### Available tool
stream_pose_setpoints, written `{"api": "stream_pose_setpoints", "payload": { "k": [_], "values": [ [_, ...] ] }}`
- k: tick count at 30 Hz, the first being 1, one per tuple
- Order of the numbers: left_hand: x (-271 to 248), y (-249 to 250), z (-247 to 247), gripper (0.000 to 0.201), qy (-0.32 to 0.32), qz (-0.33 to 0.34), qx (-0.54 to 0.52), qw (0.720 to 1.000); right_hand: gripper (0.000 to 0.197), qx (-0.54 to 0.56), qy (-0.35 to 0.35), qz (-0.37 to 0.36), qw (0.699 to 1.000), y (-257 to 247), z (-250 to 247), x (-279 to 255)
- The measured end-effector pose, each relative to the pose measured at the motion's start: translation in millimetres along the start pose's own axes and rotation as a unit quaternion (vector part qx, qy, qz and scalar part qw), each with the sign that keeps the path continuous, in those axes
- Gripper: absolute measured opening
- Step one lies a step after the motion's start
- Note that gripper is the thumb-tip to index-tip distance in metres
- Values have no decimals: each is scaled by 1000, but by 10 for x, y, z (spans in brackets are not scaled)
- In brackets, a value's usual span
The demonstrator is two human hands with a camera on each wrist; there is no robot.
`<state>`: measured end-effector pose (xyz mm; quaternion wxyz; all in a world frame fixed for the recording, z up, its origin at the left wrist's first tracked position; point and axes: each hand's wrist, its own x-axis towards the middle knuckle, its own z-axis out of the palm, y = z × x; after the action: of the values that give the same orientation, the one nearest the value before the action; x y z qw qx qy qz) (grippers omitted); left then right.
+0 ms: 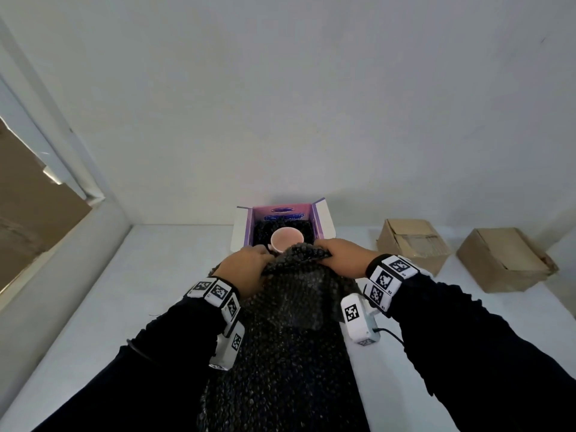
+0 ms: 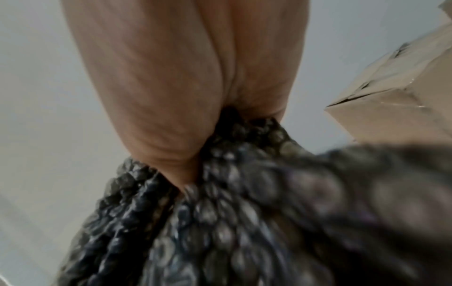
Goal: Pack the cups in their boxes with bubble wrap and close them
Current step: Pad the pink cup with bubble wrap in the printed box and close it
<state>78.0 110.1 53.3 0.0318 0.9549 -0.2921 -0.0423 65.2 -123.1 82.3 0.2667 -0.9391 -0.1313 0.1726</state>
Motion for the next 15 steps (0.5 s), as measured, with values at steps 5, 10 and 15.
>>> {"api": "stream_pose_setpoints", "payload": {
  "k": [5, 10, 15],
  "values": [
    [17, -13, -70, 20, 41, -25, -147, 988, 53, 77, -48, 6, 996, 42, -107, -19],
    [36, -36, -111, 54, 7, -25, -23, 999, 23, -83, 4, 27, 996, 64, -165, 50],
    [57, -94, 9, 21, 8, -49, -114, 992, 17, -51, -19, 30, 998, 122, -207, 163]
  ]
}}
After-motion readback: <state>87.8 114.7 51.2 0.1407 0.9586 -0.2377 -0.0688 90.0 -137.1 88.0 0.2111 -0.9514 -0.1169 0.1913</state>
